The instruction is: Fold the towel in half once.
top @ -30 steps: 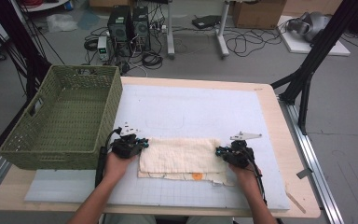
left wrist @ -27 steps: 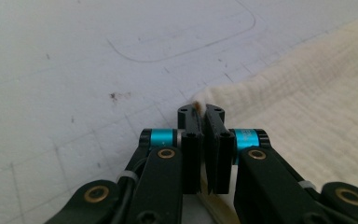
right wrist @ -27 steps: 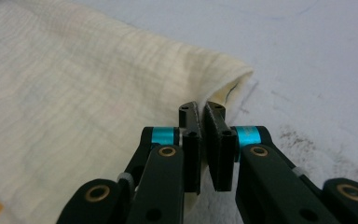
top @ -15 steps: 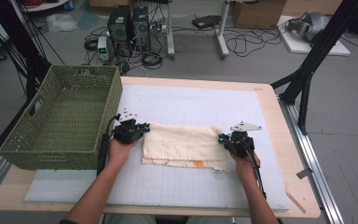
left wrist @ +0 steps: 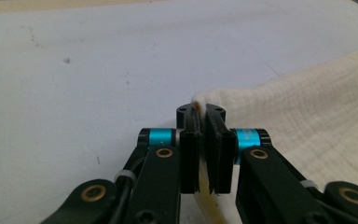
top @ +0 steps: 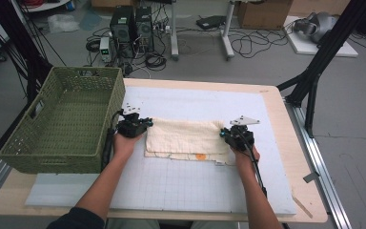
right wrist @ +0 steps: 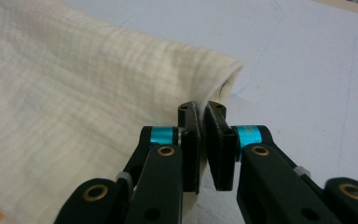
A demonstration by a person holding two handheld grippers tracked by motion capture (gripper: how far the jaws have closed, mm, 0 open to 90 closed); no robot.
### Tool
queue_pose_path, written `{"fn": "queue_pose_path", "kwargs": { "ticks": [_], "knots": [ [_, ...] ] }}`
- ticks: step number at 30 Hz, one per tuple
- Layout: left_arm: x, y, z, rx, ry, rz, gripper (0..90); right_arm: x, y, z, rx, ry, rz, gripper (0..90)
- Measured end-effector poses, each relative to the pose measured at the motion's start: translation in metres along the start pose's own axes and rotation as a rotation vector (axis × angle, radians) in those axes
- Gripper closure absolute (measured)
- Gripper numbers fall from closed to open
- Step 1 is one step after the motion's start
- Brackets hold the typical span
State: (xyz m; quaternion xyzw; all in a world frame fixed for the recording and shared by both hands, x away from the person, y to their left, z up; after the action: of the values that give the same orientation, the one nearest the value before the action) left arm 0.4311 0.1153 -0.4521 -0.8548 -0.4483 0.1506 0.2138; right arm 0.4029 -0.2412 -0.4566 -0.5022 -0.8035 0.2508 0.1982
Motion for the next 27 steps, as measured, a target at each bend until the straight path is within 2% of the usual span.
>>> {"fn": "queue_pose_path", "kwargs": {
  "ticks": [2, 4, 8, 10, 13, 15, 17, 21, 25, 27],
  "knots": [
    [-0.001, -0.001, -0.001, -0.002, -0.014, 0.007, 68.0, 0.0, 0.001, 0.001, 0.002, 0.002, 0.023, 76.1],
    [-0.001, -0.003, -0.002, -0.013, -0.024, 0.015, 55.0, 0.0, 0.001, 0.001, 0.003, 0.006, 0.026, 67.5],
    [-0.004, -0.008, -0.002, -0.024, -0.038, 0.037, 42.8, -0.003, -0.005, -0.001, -0.021, 0.026, 0.044, 40.9],
    [-0.006, -0.01, -0.001, -0.038, -0.044, 0.041, 37.3, -0.003, -0.008, -0.002, -0.029, 0.02, 0.044, 35.3],
    [-0.01, -0.014, -0.001, -0.025, -0.059, 0.045, 29.6, -0.003, -0.012, -0.003, -0.033, 0.018, 0.032, 29.5],
    [-0.013, -0.018, -0.003, -0.035, -0.058, 0.055, 24.6, -0.002, -0.015, -0.003, -0.032, 0.024, 0.013, 26.1],
    [-0.016, -0.023, -0.003, -0.077, -0.048, 0.064, 23.6, -0.001, -0.018, -0.001, -0.008, 0.017, 0.011, 19.8],
    [-0.019, -0.029, 0.004, -0.086, -0.042, 0.077, 21.4, 0.001, -0.023, 0.002, 0.017, 0.041, -0.02, 12.2],
    [-0.024, -0.037, 0.009, -0.111, -0.024, 0.094, 21.4, 0.003, -0.029, 0.006, 0.024, -0.011, -0.048, 11.9],
    [-0.026, -0.041, 0.011, -0.115, -0.015, 0.096, 21.4, 0.004, -0.031, 0.01, 0.037, -0.018, -0.053, 11.8]
  ]
}}
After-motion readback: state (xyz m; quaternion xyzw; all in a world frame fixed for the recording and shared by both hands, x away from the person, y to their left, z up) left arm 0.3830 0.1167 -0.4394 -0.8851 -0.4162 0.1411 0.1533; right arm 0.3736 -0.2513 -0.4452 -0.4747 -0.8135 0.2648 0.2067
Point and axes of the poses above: each handheld gripper's, and its own axes: y roughly forward along the jaws, z roughly out of its underside, x roughly to its left, the point moved 3 cm from there along y, roughly forward along the jaws, and after that the axes turned 7 degrees about y, right-handed, at the moved point
